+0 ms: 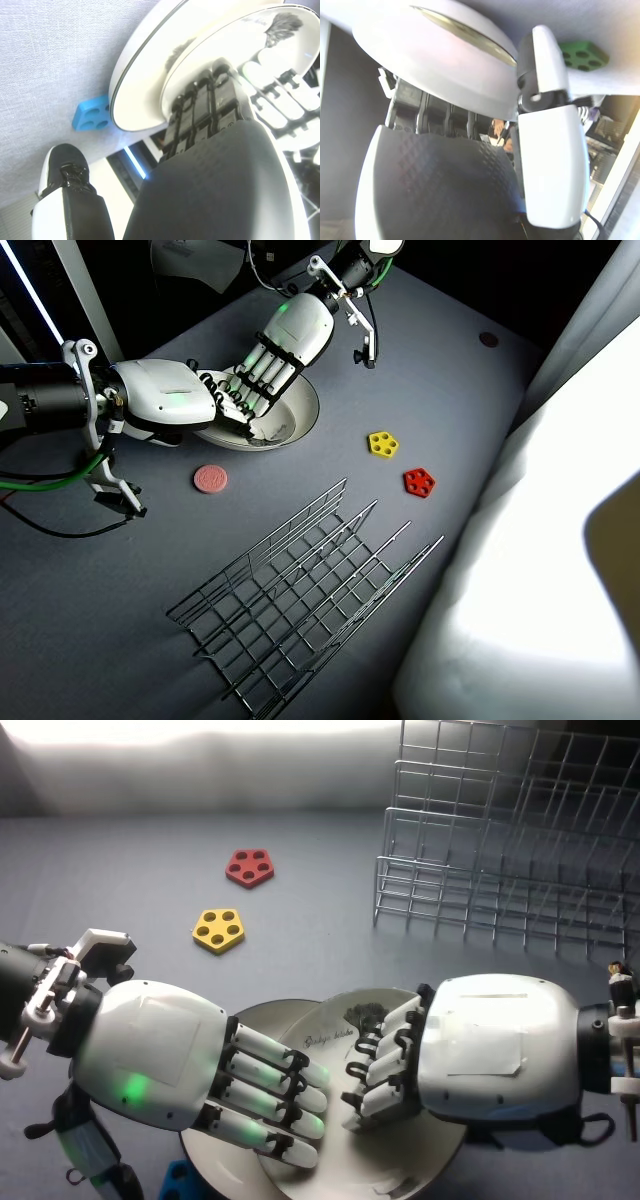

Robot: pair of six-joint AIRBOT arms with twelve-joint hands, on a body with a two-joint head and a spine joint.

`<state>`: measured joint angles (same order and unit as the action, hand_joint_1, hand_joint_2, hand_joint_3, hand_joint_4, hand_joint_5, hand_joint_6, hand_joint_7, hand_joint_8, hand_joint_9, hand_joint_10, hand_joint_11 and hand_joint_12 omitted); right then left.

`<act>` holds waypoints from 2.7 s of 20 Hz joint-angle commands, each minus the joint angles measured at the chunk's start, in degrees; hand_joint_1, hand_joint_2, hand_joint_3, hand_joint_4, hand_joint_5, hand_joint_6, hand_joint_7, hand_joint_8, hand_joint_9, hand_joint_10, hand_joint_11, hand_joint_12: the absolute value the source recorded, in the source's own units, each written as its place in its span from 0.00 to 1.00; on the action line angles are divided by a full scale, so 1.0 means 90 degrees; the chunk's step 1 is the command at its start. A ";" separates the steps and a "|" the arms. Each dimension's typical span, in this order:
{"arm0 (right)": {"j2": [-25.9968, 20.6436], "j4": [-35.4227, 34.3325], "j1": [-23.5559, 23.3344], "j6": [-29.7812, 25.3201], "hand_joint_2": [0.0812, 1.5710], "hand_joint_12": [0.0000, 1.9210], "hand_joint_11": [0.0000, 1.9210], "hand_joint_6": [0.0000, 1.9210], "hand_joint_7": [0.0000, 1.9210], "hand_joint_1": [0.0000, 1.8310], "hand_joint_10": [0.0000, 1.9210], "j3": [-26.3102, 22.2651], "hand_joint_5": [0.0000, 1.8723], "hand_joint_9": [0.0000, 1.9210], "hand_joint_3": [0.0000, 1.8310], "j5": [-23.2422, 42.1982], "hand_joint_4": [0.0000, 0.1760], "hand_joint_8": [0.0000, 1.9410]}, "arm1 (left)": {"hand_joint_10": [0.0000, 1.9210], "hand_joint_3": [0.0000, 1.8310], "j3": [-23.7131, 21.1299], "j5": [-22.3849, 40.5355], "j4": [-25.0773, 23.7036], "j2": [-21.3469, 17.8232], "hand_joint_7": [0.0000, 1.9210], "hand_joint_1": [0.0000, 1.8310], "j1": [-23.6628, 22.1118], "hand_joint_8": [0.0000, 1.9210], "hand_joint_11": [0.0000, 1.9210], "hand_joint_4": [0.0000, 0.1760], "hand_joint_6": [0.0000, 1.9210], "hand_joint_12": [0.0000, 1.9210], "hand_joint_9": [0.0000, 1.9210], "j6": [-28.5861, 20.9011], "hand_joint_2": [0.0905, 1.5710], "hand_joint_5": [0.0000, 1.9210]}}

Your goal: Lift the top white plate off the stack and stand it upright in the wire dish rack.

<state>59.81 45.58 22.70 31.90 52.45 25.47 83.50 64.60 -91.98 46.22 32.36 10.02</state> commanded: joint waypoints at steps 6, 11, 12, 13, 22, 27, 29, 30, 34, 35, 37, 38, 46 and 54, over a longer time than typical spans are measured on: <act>-0.0041 -0.0202 0.0080 0.0073 0.65 0.66 0.54 0.51 0.54 0.82 0.37 -0.0021 0.52 0.58 0.00 0.0358 0.00 0.34 | 0.00 0.00 0.0010 0.0372 0.0545 -0.0008 0.02 0.23 -0.0128 0.00 0.02 0.00 0.00 0.03 0.02 -0.0002 0.58 0.02; -0.0074 -0.0211 0.0003 0.0072 0.65 0.67 0.54 0.49 0.58 0.82 0.37 -0.0046 0.53 0.58 0.00 0.0402 0.00 0.25 | 0.00 0.00 0.0205 0.0529 0.0741 -0.0067 0.02 0.24 -0.0176 0.00 0.01 0.00 0.00 0.03 0.01 -0.0235 0.59 0.02; -0.0074 -0.0230 -0.0047 0.0071 0.65 0.67 0.54 0.50 0.57 0.82 0.38 -0.0049 0.52 0.57 0.00 0.0446 0.00 0.27 | 0.00 0.00 0.0243 0.0552 0.0772 -0.0096 0.01 0.24 -0.0186 0.00 0.01 0.00 0.00 0.03 0.01 -0.0252 0.59 0.01; -0.0074 -0.0281 -0.0126 0.0069 0.65 0.66 0.54 0.52 0.57 0.82 0.39 -0.0060 0.52 0.57 0.00 0.0461 0.00 0.27 | 0.00 0.00 0.0325 0.0598 0.0851 -0.0136 0.01 0.22 -0.0187 0.00 0.01 0.00 0.00 0.03 0.01 -0.0278 0.59 0.01; -0.0166 -0.0290 -0.0515 -0.0344 0.63 0.70 0.50 0.46 0.67 0.82 0.29 0.0065 0.54 0.63 0.00 0.0807 0.00 0.11 | 0.00 0.00 0.0830 0.0834 0.1443 -0.0408 0.02 0.23 -0.0203 0.00 0.02 0.00 0.00 0.04 0.02 -0.0525 0.59 0.02; -0.0194 -0.0126 -0.0729 -0.0691 0.63 0.69 0.52 0.43 0.68 0.82 0.25 0.0184 0.55 0.66 0.00 0.1055 0.00 0.08 | 0.00 0.00 0.1100 0.0948 0.1906 -0.0558 0.01 0.24 -0.0202 0.00 0.02 0.00 0.00 0.04 0.01 -0.0736 0.59 0.02; -0.0194 -0.0105 -0.0800 -0.0706 0.63 0.68 0.52 0.43 0.68 0.82 0.25 0.0175 0.55 0.66 0.00 0.1097 0.00 0.07 | 0.00 0.00 0.1217 0.1028 0.1955 -0.0616 0.01 0.23 -0.0201 0.00 0.02 0.00 0.00 0.04 0.01 -0.0770 0.60 0.01; -0.0194 -0.0087 -0.0820 -0.0712 0.63 0.67 0.53 0.44 0.68 0.82 0.26 0.0166 0.55 0.65 0.00 0.1119 0.00 0.07 | 0.01 0.00 0.1250 0.1082 0.1973 -0.0651 0.02 0.23 -0.0200 0.00 0.03 0.00 0.00 0.05 0.02 -0.0785 0.59 0.02; -0.0213 -0.0076 -0.0881 -0.0887 0.63 0.69 0.52 0.45 0.68 0.82 0.28 0.0159 0.54 0.64 0.00 0.1247 0.00 0.07 | 0.00 0.00 0.1390 0.1177 0.2217 -0.0763 0.02 0.23 -0.0199 0.00 0.02 0.00 0.00 0.04 0.01 -0.0907 0.59 0.02; -0.0225 -0.0077 -0.0925 -0.0980 0.63 0.69 0.51 0.45 0.68 0.82 0.28 0.0166 0.54 0.64 0.00 0.1253 0.00 0.06 | 0.00 0.00 0.1429 0.1211 0.2330 -0.0792 0.02 0.23 -0.0198 0.00 0.02 0.00 0.00 0.04 0.01 -0.0958 0.59 0.02; -0.0245 -0.0079 -0.1032 -0.1170 0.67 0.78 0.43 0.53 0.57 0.81 0.38 0.0212 0.47 0.58 0.00 0.1301 0.00 0.26 | 0.00 0.00 0.1476 0.1257 0.2411 -0.0840 0.02 0.25 -0.0197 0.00 0.02 0.00 0.00 0.04 0.02 -0.1034 0.59 0.02; -0.0249 -0.0079 -0.1086 -0.1302 0.66 0.76 0.46 0.50 0.59 0.82 0.36 0.0252 0.51 0.60 0.00 0.1328 0.00 0.24 | 0.00 0.00 0.1498 0.1302 0.2431 -0.0863 0.02 0.25 -0.0197 0.00 0.03 0.00 0.00 0.05 0.02 -0.1050 0.59 0.02; -0.0253 0.0031 -0.1450 -0.1982 0.63 0.72 0.49 0.42 0.70 0.82 0.25 0.0570 0.55 0.67 0.00 0.1499 0.00 0.03 | 0.00 0.00 0.1726 0.1552 0.2544 -0.1032 0.03 0.21 -0.0193 0.00 0.03 0.00 0.00 0.05 0.03 -0.1187 0.58 0.03; -0.0258 -0.0033 -0.1625 -0.2068 0.63 0.70 0.51 0.43 0.64 0.82 0.25 0.0774 0.54 0.67 0.00 0.1598 0.00 0.17 | 0.00 0.00 0.1745 0.1605 0.2575 -0.1133 0.03 0.21 -0.0070 0.00 0.03 0.00 0.00 0.05 0.03 -0.1191 0.59 0.03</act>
<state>58.19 48.05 9.06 13.45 59.37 34.20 99.22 75.68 -73.89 36.80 32.64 -0.54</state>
